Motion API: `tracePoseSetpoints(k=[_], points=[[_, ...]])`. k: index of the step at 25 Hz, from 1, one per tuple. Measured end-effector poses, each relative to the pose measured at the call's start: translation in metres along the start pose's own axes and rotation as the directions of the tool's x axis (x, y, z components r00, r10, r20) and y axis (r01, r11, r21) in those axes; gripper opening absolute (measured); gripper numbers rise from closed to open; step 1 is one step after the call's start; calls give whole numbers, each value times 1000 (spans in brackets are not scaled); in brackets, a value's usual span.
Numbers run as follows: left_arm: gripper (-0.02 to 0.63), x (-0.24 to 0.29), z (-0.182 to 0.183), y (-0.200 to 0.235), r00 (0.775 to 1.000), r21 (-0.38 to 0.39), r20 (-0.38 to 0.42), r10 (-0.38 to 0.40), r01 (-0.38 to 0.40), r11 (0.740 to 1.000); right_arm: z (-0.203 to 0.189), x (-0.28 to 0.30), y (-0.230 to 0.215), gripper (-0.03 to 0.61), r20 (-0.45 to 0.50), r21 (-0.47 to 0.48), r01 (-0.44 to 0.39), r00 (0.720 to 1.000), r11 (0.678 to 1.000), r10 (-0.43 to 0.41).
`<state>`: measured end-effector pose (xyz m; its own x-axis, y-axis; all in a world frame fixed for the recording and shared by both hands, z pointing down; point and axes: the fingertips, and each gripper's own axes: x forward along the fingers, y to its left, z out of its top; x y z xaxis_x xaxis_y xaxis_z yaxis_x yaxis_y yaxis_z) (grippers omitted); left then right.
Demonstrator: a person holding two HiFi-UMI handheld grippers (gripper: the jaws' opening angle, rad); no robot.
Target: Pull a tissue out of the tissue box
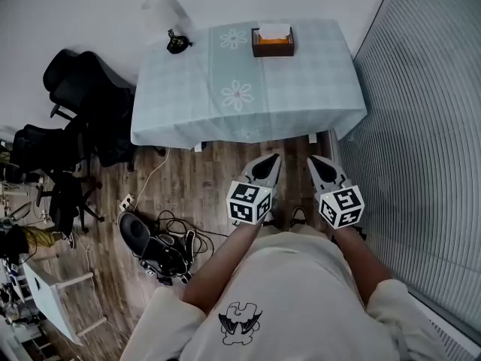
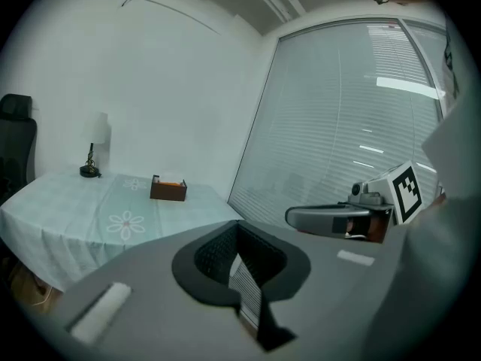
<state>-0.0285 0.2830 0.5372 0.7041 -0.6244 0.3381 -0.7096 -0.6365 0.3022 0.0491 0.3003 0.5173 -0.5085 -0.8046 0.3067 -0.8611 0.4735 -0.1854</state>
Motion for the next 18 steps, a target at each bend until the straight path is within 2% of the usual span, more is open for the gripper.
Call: tracePoseSetpoints(k=[4,18], points=[[6,-1,0,4,1000,-3,-3,2,-2,1000,-2,4,0,12,4,32,-2,1000,1000,2],[6,-15,2,49,1000,-3,13,-12,12,1000,-6,48,23,12,-18,15,31,999,999,-31]])
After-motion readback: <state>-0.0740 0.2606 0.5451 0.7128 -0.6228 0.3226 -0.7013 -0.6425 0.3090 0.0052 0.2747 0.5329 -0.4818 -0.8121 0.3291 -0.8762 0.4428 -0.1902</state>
